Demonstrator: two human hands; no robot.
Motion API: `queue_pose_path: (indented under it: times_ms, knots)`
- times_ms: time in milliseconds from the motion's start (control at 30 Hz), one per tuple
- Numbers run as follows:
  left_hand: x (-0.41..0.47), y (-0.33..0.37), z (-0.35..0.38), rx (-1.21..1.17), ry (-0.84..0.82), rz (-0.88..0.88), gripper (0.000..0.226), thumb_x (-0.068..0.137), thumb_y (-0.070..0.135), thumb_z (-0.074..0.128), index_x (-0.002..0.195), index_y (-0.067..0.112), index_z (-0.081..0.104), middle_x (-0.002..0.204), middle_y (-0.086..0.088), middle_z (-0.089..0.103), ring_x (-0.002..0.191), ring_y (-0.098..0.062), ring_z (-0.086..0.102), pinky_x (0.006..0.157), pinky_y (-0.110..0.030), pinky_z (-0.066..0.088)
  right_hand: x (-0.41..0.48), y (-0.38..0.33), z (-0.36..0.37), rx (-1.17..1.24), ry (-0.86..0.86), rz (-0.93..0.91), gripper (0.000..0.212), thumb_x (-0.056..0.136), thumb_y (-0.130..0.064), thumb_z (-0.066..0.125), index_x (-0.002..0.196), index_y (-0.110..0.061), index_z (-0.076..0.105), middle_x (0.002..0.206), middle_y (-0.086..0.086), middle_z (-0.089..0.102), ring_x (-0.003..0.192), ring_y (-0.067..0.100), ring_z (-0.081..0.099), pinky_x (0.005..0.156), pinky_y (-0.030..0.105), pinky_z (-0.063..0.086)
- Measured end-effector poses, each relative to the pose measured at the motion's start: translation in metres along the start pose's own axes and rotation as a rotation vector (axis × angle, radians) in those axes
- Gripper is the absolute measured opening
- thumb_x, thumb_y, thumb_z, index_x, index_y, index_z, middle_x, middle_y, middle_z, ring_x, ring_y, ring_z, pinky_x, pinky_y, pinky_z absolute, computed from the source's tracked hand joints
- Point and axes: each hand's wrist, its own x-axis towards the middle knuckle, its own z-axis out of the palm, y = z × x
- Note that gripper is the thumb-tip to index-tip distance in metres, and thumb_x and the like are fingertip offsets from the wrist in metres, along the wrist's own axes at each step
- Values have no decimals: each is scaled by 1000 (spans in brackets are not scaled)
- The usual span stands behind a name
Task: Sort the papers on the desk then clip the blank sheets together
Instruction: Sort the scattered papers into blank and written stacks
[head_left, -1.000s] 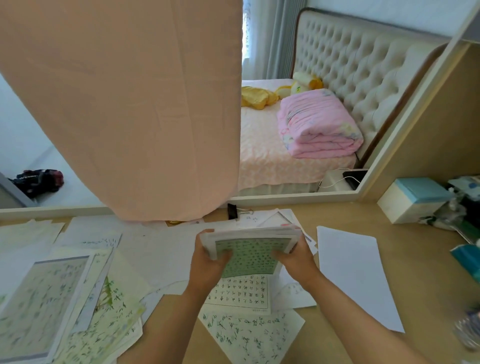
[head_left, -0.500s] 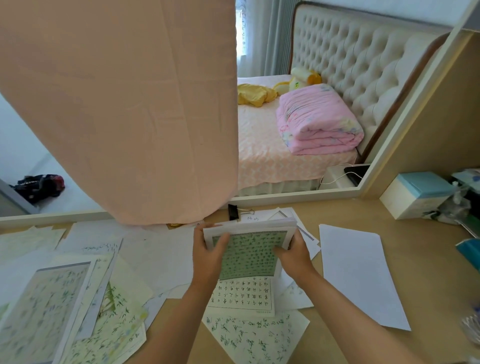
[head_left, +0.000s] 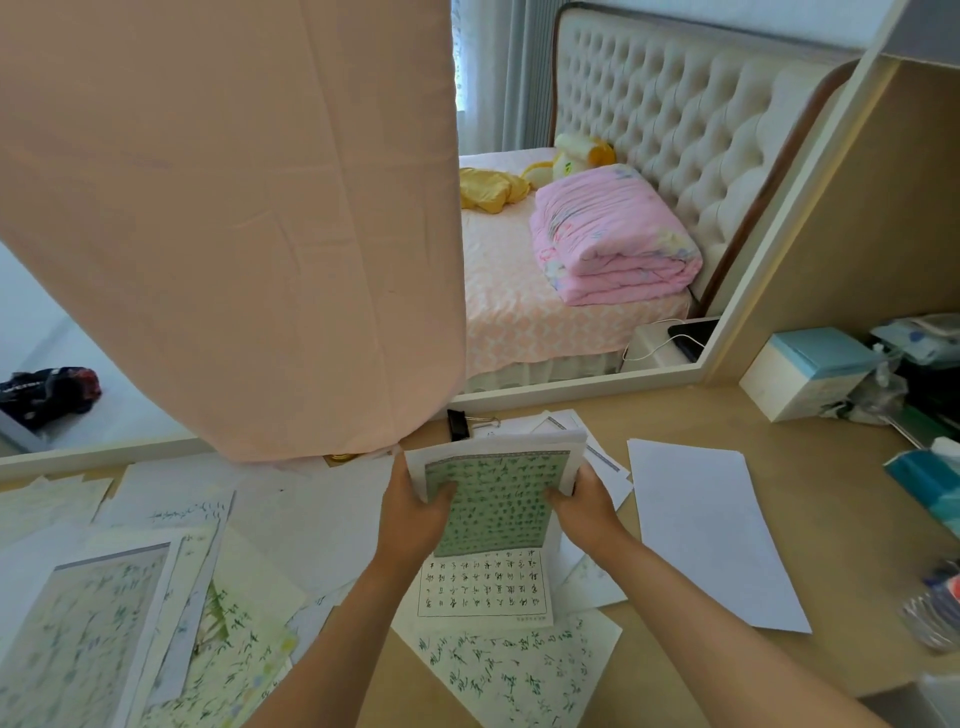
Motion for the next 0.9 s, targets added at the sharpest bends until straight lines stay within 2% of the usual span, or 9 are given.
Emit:
queue_pose_path:
  times_ms: [133, 267, 333, 400, 567, 633, 733, 800, 900]
  knots:
    - [6, 8, -3, 207, -56, 147, 28, 94, 14, 60, 114, 32, 55, 106, 11, 66, 99, -10, 62, 88, -38, 54, -6, -28, -5, -299, 318, -410, 85, 76, -8, 76, 146, -16, 28, 148, 5, 31, 139, 21, 27, 111, 33, 31]
    - [22, 37, -4, 429, -146, 502, 10, 96, 17, 56, 102, 24, 59, 93, 16, 61, 81, -2, 56, 67, -18, 46, -1, -70, -11, -628, 158, -773, 53, 75, -5, 71, 124, -22, 59, 117, -1, 62, 112, 20, 54, 107, 37, 38]
    - [29, 49, -7, 525, -178, 662, 13, 94, 15, 58, 104, 23, 61, 93, 16, 59, 80, 2, 49, 65, -7, 36, 2, -79, -12, -595, 37, -707, 32, 80, -1, 65, 105, -20, 69, 90, -8, 67, 83, 15, 58, 83, 28, 45]
    - [35, 49, -13, 605, -244, 659, 19, 91, 17, 61, 108, 27, 60, 95, 20, 58, 81, 4, 47, 66, -5, 33, 5, -77, -12, -512, -35, -555, 26, 85, 3, 63, 93, -21, 69, 81, -13, 61, 76, 11, 54, 67, 22, 40]
    - [43, 8, -62, 978, -472, 221, 15, 85, 20, 59, 89, 34, 56, 88, 18, 61, 82, -8, 61, 63, -24, 51, 8, -56, -25, -287, -16, -272, 21, 91, -2, 60, 89, -22, 67, 84, -4, 67, 78, 15, 60, 68, 29, 45]
    - [43, -5, -82, 845, -341, 62, 6, 84, 24, 65, 82, 29, 62, 82, 11, 66, 70, -8, 62, 59, -27, 51, 7, -45, -33, -136, -23, -129, 18, 92, -5, 60, 100, -19, 68, 91, -2, 70, 84, 16, 65, 72, 32, 50]
    - [33, -10, -88, 244, -59, -90, 10, 81, 14, 77, 85, 18, 69, 77, 4, 71, 57, -5, 61, 53, -20, 46, 3, -24, -34, 73, -10, -2, 22, 91, -1, 61, 105, -15, 69, 101, 1, 74, 97, 21, 69, 79, 36, 55]
    - [19, -6, -78, -149, 18, -171, 15, 82, 5, 75, 95, 10, 69, 86, 0, 74, 72, -7, 70, 61, -20, 53, -1, -11, -26, 146, 11, 32, 27, 89, 5, 61, 106, -15, 68, 104, 1, 74, 101, 21, 68, 79, 33, 54]
    - [-1, -17, -57, -287, 45, -217, 17, 86, 6, 71, 101, 12, 65, 94, -3, 72, 85, -15, 71, 66, -26, 56, -11, 7, -12, 160, 7, 85, 34, 86, 10, 62, 106, -17, 62, 107, 2, 70, 103, 18, 65, 77, 30, 53]
